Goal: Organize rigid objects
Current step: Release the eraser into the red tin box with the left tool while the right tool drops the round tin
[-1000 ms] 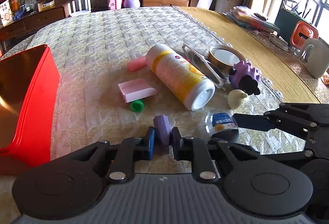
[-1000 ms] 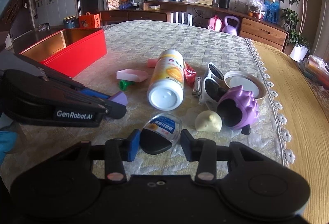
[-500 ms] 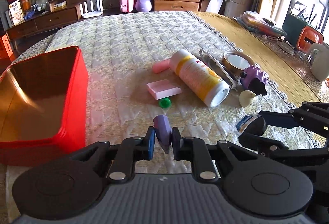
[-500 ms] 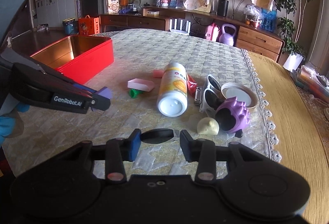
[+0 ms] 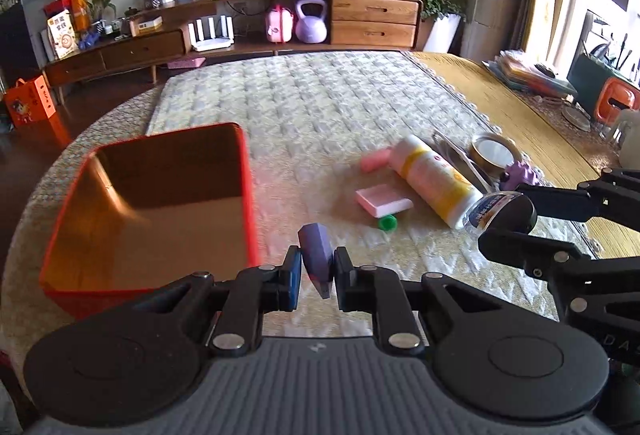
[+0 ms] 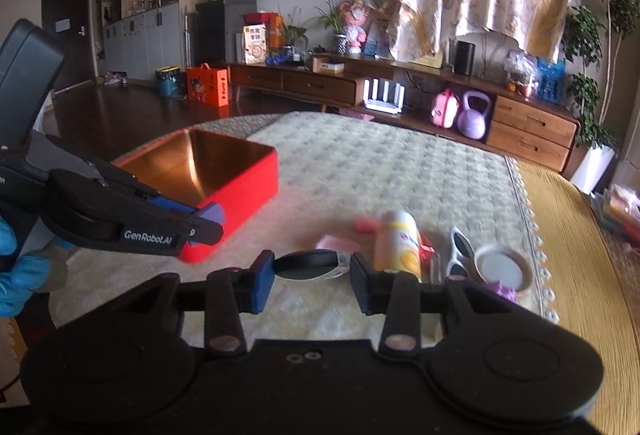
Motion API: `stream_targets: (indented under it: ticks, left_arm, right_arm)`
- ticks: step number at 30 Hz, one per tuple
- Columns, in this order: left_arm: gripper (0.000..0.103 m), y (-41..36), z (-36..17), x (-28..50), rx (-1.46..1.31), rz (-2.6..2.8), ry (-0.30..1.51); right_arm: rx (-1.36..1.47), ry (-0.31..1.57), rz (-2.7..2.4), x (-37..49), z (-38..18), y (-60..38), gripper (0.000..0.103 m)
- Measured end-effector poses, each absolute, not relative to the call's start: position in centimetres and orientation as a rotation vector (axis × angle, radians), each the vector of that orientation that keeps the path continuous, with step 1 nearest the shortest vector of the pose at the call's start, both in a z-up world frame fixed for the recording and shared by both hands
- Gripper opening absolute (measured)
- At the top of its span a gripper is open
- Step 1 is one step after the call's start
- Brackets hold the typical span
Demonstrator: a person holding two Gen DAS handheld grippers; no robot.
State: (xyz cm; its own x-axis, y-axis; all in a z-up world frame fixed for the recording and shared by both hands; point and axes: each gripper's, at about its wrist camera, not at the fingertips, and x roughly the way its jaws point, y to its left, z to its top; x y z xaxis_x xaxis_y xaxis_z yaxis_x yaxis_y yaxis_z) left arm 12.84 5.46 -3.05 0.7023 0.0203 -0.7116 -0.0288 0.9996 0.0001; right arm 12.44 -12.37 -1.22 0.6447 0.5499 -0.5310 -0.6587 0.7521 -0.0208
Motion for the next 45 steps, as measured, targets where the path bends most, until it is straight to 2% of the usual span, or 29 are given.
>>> stream_targets:
  ticks: [12,25,45]
  left_arm:
    - [0.017,13.0,-0.8,13.0,-0.032,0.148,0.747]
    - [0.017,20.8,-2.2,17.3,-0.054,0.247,0.807]
    - [0.017,22.0,-7.3,22.9,-0.049,0.233,0.934]
  right_arm:
    - [-0.261,0.475,0.804,13.2,1.0,-4.9,0.04]
    - [-0.28,0.52,0.857,15.8,-0.3,3.5,0.04]
    - [-0.319,0.689,0.842,18.5,-4.9,8.9,0.04]
